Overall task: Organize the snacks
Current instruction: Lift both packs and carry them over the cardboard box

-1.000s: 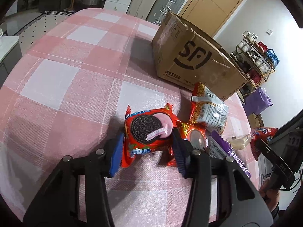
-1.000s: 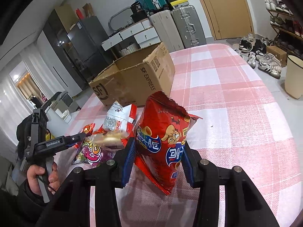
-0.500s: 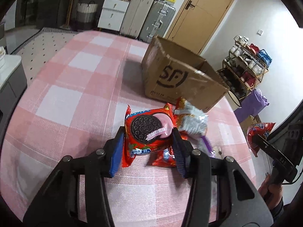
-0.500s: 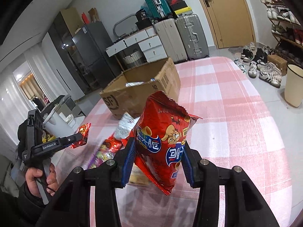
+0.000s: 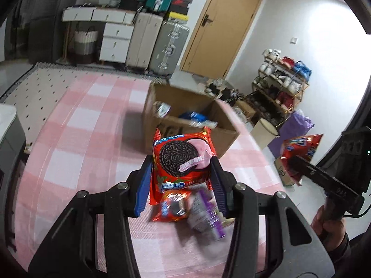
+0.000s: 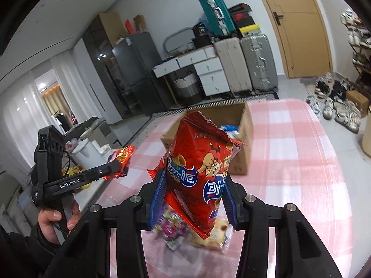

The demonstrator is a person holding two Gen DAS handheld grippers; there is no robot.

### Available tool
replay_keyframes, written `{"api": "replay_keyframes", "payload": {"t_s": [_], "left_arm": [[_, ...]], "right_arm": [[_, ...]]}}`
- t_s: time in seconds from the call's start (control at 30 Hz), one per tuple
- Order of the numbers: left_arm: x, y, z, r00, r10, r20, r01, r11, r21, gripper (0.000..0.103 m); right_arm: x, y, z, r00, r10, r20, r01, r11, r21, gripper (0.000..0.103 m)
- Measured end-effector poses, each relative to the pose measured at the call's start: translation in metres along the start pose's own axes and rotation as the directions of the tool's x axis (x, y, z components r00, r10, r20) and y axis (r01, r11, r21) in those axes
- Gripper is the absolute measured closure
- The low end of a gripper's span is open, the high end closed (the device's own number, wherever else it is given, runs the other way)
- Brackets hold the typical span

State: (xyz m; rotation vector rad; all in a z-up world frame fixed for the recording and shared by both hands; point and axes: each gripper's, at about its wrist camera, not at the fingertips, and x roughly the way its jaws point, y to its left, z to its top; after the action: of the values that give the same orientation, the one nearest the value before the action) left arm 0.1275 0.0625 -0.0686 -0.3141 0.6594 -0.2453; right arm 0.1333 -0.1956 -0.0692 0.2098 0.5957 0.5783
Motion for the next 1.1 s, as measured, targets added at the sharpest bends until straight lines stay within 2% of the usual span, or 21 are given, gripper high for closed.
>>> {"api": "replay_keyframes", "payload": {"t_s": [0.27, 0.63, 0.77, 1.1], "left_arm": [[-0.024, -0.047, 0.04, 0.997, -0.055, 0.061, 0.051, 0.997, 0.057, 0.059], [-0.033, -0.094, 0.099, 0.996, -0.035, 0.078, 0.025, 0.99, 0.136, 0.059], [-0.026, -0.098, 0.124, 0.996, -0.05, 0.075, 0.041, 0.992, 0.119, 0.059], [0.02, -0.094, 0.176, 0.999, -0.012, 0.049, 0.006, 0.993, 0.118, 0.059]], "right_arm": [[-0.007, 0.034, 0.043, 0.999, 0.028, 0.041, -0.025, 0.997, -0.079, 0.057], [-0.004, 0.051, 0.104, 0.996, 0.033, 0.077, -0.023, 0.992, -0.126, 0.057], [0.003, 0.051, 0.125, 0.996, 0.029, 0.084, -0.018, 0.992, -0.128, 0.057], [0.043, 0.036, 0.165, 0.998, 0.01, 0.068, -0.001, 0.992, -0.128, 0.057]]}}
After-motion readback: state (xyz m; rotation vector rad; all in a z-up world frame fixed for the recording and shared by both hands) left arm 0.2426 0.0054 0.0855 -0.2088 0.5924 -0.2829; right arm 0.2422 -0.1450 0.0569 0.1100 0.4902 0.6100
